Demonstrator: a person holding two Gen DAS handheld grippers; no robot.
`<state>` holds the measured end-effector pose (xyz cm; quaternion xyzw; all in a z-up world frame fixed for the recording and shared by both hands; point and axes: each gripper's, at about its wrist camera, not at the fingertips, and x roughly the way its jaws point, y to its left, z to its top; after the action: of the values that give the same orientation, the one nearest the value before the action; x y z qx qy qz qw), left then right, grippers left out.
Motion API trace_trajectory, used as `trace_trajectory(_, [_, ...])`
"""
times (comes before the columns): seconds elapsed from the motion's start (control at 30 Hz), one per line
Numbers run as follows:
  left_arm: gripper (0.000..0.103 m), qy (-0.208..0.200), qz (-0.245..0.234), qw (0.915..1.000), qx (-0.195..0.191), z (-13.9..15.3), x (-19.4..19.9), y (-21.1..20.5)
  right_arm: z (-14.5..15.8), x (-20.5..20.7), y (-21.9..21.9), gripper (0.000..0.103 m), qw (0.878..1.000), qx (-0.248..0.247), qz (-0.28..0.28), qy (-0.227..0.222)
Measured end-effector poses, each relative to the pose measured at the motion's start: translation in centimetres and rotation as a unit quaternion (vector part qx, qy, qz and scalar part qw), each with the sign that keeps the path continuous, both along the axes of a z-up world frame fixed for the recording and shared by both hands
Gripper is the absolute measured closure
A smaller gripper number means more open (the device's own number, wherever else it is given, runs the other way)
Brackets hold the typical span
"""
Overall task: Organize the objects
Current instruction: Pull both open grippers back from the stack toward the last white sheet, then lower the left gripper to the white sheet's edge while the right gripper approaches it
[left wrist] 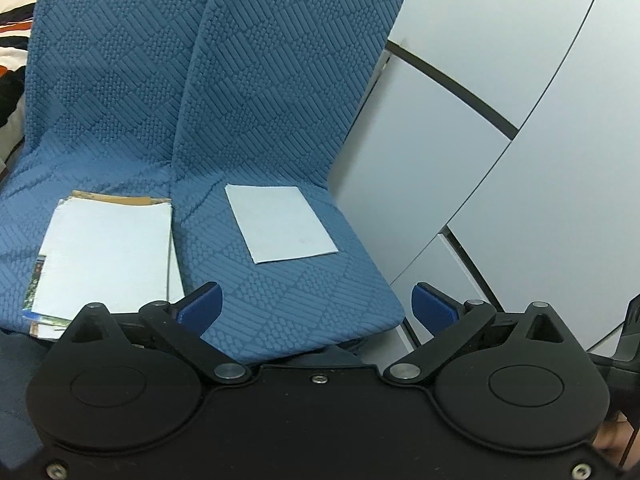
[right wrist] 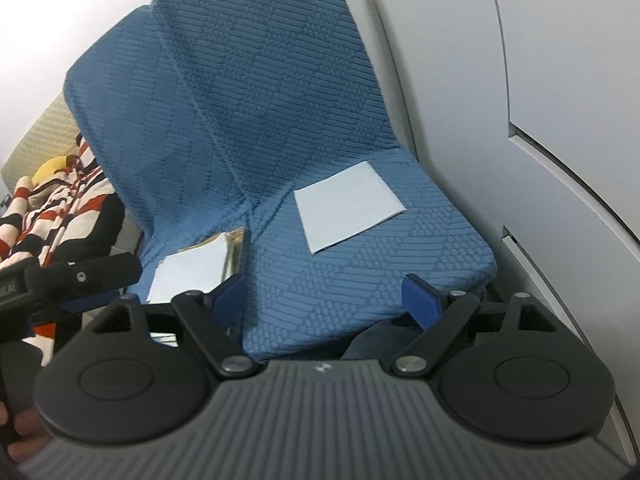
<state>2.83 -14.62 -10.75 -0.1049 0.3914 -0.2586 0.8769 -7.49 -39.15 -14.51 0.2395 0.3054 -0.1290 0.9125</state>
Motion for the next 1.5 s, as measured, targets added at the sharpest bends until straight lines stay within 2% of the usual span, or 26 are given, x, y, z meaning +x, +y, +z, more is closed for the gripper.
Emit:
trace_trajectory(0.6, [0.001,0.027,0.018,0.9991,0.028,-5.6,7.2,-5.4,-5.1,4.0,-5.7,0.017,0.999,0.03,-0.022,0.033])
trace_trajectory(0.87, [0.001,0.048,0.036,0.9966,0.057,-10.1,11.9,-7.9,-8.5,7.4,-8.8,0.017,0.997,0.047,-0.034,0.051])
trace_trajectory(1.1, [0.002,0.081,0.033,0.9944,0.059,-14.4,17.0,-9.1,-11.4,10.8,-12.0,0.017,0.994,0.066,-0.047,0.067])
trace_trajectory(1.33, [0.009,0.093,0.039,0.9928,0.064,-17.5,20.9,-10.1,-13.9,14.8,-13.4,0.017,0.995,0.063,-0.033,0.068])
trace_trajectory(1.5, [0.03,0.088,0.034,0.9938,0.058,-18.8,22.7,-10.5,-15.3,17.5,-13.6,0.017,0.996,0.051,-0.019,0.071])
